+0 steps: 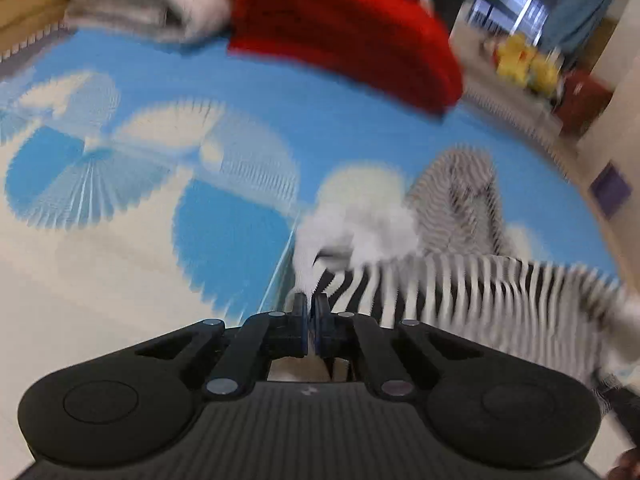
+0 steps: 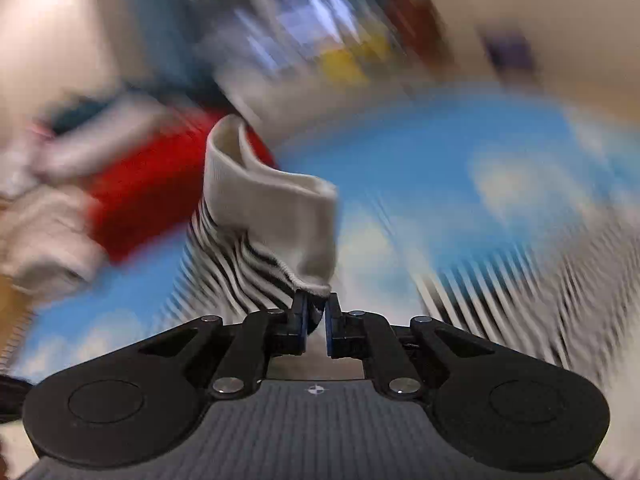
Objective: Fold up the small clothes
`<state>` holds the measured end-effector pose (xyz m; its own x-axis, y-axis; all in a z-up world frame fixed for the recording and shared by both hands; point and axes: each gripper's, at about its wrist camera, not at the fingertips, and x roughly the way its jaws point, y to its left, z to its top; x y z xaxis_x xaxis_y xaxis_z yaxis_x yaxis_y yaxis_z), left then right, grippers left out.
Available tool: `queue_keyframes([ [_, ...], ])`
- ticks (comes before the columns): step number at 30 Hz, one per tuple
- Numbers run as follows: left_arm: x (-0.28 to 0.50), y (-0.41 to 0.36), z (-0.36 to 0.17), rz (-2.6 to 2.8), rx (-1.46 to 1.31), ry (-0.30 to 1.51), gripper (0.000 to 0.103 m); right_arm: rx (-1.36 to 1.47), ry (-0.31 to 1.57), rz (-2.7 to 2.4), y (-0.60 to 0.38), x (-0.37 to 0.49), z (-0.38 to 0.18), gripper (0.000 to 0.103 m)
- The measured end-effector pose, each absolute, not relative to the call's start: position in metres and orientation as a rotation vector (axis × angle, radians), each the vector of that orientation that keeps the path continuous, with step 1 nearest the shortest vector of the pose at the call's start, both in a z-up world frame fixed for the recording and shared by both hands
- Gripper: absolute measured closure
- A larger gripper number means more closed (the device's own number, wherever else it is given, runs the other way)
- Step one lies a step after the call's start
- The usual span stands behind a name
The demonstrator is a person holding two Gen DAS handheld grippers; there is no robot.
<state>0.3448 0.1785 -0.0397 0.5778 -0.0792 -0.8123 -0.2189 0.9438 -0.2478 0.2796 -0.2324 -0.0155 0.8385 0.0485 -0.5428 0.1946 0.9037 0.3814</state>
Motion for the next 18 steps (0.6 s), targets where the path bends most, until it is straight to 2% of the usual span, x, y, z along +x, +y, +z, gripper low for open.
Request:
queue_keyframes([
  [2,0.349,0.181,-0.063,0.132,-0.354,1.063,0.097,0.542,0.800,-0.131,-0.246,0.289,-0.051,0.092],
  [4,0.352,0.183,-0.068,0.145,-0.371,1.079,0.093,0.570,0.898,-0.137,-0.250,0.293,-0.068,0.088],
  [5,0.351,0.184,-0.062,0.132,-0.385,1.048,0.088,0.562,0.895,-0.137,-0.251,0.294,-0.068,0.087],
  [6,0.349,0.185,-0.054,0.118,-0.394,1.014,0.079,0.564,0.887,-0.131,-0.254,0.298,-0.065,0.080],
  [7,0.348,0.185,-0.048,0.103,-0.395,0.985,0.074,0.574,0.880,-0.134,-0.258,0.300,-0.063,0.076],
  [8,0.347,0.184,-0.044,0.092,-0.389,0.969,0.071,0.588,0.872,-0.155,-0.264,0.303,-0.061,0.069],
  [9,0.346,0.183,-0.043,0.087,-0.382,0.970,0.071,0.597,0.869,-0.183,-0.266,0.302,-0.062,0.065],
  [11,0.346,0.178,-0.046,0.087,-0.378,0.990,0.071,0.617,0.885,-0.229,-0.274,0.305,-0.068,0.065],
  [14,0.349,0.184,-0.052,0.106,-0.399,1.010,0.071,0.637,0.926,-0.245,-0.280,0.310,-0.076,0.070],
  [16,0.353,0.190,-0.054,0.119,-0.421,1.007,0.071,0.610,0.913,-0.229,-0.278,0.312,-0.072,0.099],
  [18,0.353,0.191,-0.053,0.105,-0.438,0.992,0.071,0.621,0.832,-0.209,-0.279,0.306,-0.057,0.099],
])
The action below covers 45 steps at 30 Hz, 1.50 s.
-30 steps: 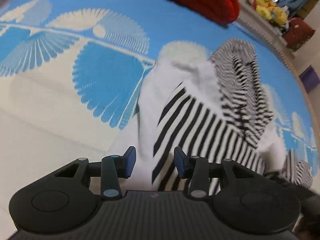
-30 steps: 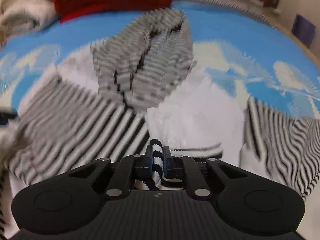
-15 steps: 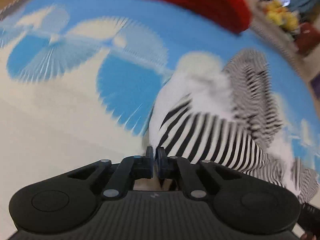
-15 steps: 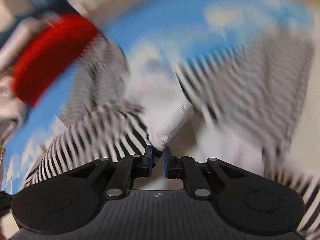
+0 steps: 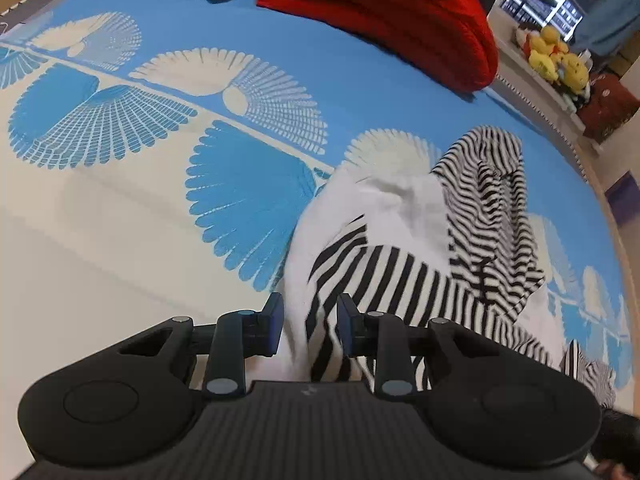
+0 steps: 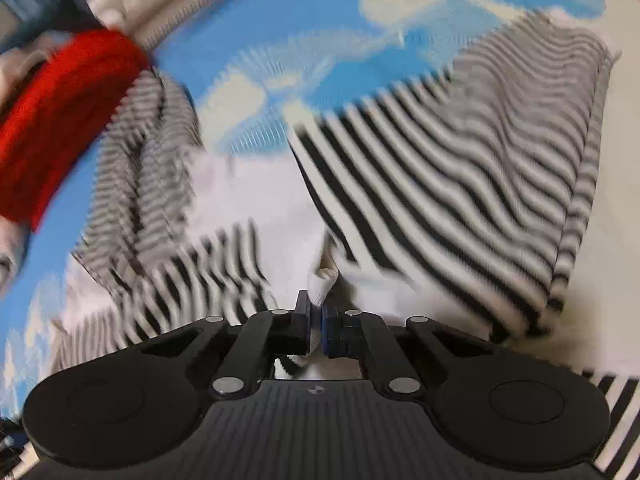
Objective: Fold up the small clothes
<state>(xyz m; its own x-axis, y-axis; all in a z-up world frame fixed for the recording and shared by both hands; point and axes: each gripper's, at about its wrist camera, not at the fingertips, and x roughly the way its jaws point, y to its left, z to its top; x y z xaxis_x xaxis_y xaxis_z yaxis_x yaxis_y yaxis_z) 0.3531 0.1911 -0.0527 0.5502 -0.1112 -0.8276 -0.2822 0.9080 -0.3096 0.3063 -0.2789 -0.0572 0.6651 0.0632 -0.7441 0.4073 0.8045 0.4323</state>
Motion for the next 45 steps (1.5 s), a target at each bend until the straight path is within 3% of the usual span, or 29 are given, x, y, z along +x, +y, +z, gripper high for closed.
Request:
queue_keyframes([
  [4,0.354,0.184,-0.047,0.039,-0.434,0.968,0.071,0.567,0.518,-0.092,-0.270,0.278,-0.002,0.099],
  [10,0.355,0.157,-0.053,-0.091,-0.372,1.037,0.071,0.640,0.917,-0.278,-0.295,0.299,-0.068,0.097],
  [12,0.355,0.147,-0.060,-0.145,-0.337,1.079,0.071,0.628,0.904,-0.268,-0.295,0.298,-0.062,0.091],
  [18,0.356,0.136,-0.103,-0.053,-0.161,1.242,0.074,0.594,0.832,-0.255,-0.312,0.293,-0.035,0.089],
  [22,0.356,0.134,-0.081,-0.070,-0.181,1.160,0.071,0.595,0.735,-0.298,-0.351,0.288,-0.015,0.089],
  [30,0.358,0.110,-0.053,-0.047,-0.137,1.043,0.070,0.599,0.671,-0.435,-0.464,0.286,-0.027,0.089],
  [31,0.360,0.106,-0.052,-0.049,-0.136,1.036,0.070,0.599,0.677,-0.467,-0.481,0.286,-0.034,0.087],
  [33,0.360,0.101,-0.049,-0.058,-0.137,1.024,0.070,0.633,0.695,-0.528,-0.505,0.288,-0.050,0.071],
  [35,0.360,0.099,-0.050,-0.064,-0.130,1.019,0.070,0.733,0.696,-0.579,-0.532,0.286,-0.066,0.061],
  [41,0.359,0.096,-0.051,-0.062,-0.116,1.019,0.070,0.864,0.588,-0.539,-0.562,0.297,-0.083,0.058],
  [43,0.359,0.096,-0.050,-0.063,-0.116,1.015,0.070,0.888,0.565,-0.545,-0.565,0.299,-0.087,0.059],
  [44,0.358,0.096,-0.050,-0.064,-0.115,1.014,0.070,0.886,0.560,-0.551,-0.566,0.301,-0.088,0.069],
  [45,0.358,0.097,-0.050,-0.064,-0.114,1.014,0.070,0.876,0.556,-0.574,-0.566,0.300,-0.087,0.098],
])
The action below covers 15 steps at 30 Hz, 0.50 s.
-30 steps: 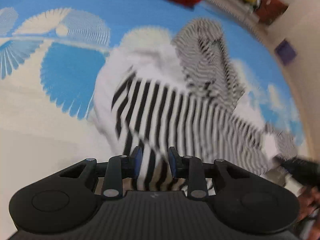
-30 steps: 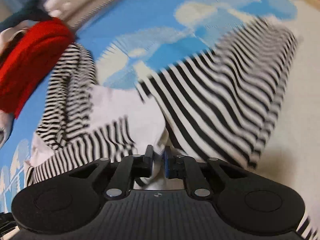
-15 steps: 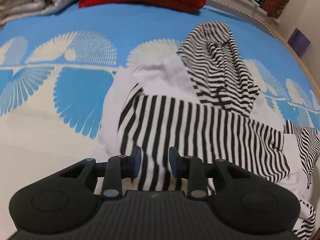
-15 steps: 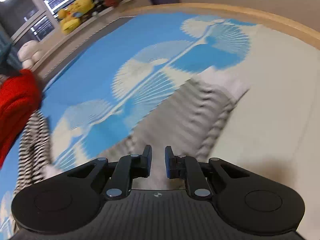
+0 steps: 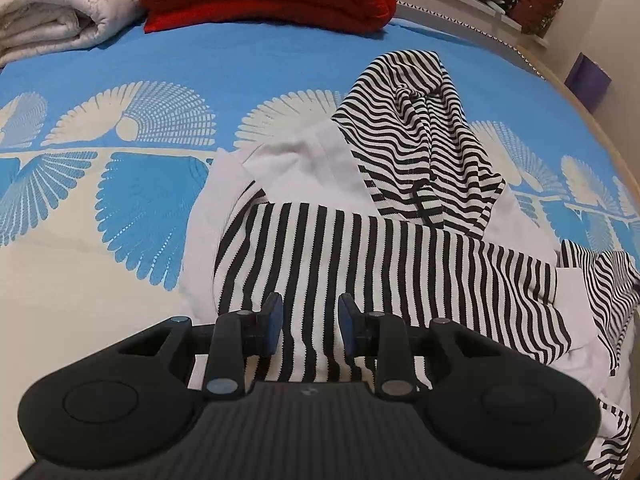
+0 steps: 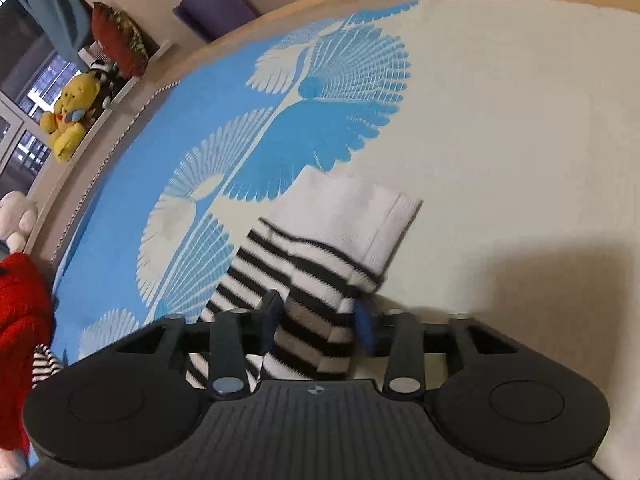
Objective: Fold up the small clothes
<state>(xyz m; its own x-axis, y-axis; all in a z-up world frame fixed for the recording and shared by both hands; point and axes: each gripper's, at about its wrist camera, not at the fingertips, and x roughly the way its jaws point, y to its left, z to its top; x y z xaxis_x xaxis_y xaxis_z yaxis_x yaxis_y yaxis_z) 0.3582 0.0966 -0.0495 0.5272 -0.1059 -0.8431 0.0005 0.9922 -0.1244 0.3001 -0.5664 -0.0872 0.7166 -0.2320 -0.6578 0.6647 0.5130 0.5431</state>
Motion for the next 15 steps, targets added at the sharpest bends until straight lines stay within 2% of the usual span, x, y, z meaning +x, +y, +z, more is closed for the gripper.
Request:
queue_keyframes([
  [10,0.356,0.108,-0.044,-0.060,-0.143,1.005,0.070,0.781,0.354,-0.862,-0.566,0.267,-0.027,0.100],
  [15,0.352,0.127,-0.042,-0.036,-0.171,1.000,0.070,0.451,0.190,-0.706,-0.484,0.283,0.031,0.100],
])
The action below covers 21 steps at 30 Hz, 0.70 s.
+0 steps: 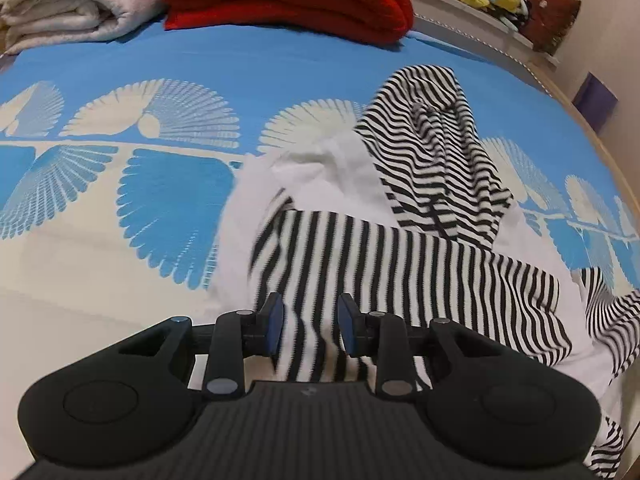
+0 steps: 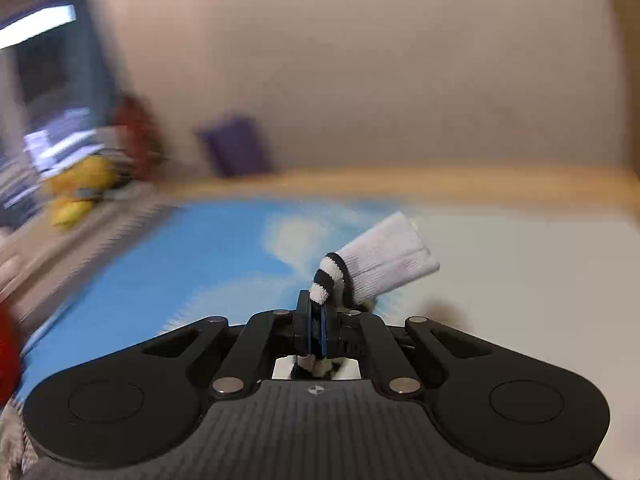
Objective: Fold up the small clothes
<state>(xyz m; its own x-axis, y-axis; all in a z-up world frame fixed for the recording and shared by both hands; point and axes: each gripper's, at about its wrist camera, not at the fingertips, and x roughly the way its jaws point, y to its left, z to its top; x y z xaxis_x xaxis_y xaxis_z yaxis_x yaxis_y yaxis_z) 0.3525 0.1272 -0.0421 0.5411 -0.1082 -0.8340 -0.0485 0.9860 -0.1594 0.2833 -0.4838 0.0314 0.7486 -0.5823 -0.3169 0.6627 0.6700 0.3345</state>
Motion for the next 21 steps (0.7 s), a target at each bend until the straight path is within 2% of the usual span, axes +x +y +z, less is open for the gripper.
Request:
queue_keyframes([
  [6,0.350,0.153,-0.036,0.002,-0.245,0.988,0.070,0.173,0.092,0.006,-0.291,0.288,0.076,0.098],
  [8,0.350,0.161,-0.033,0.005,-0.283,0.986,0.070,0.211,0.209,0.274,-0.235,0.291,0.067,0.089],
  [9,0.350,0.164,-0.032,-0.001,-0.302,0.987,0.070,0.256,0.338,0.429,-0.209,0.299,0.054,0.071],
  [10,0.350,0.167,-0.032,-0.009,-0.322,0.990,0.070,0.317,0.511,0.583,-0.185,0.310,0.033,0.064],
  [11,0.350,0.169,-0.032,-0.014,-0.343,0.994,0.070,0.350,0.658,0.678,-0.166,0.317,0.011,0.064],
  [13,0.349,0.173,-0.034,-0.020,-0.376,1.004,0.070,0.279,0.834,0.652,-0.141,0.313,-0.025,0.064],
  [17,0.351,0.176,-0.041,-0.041,-0.418,1.030,0.070,-0.001,0.949,0.511,-0.134,0.299,-0.026,0.064],
  [21,0.357,0.175,-0.058,-0.062,-0.491,1.057,0.070,0.000,0.964,0.323,-0.182,0.298,-0.006,0.062],
])
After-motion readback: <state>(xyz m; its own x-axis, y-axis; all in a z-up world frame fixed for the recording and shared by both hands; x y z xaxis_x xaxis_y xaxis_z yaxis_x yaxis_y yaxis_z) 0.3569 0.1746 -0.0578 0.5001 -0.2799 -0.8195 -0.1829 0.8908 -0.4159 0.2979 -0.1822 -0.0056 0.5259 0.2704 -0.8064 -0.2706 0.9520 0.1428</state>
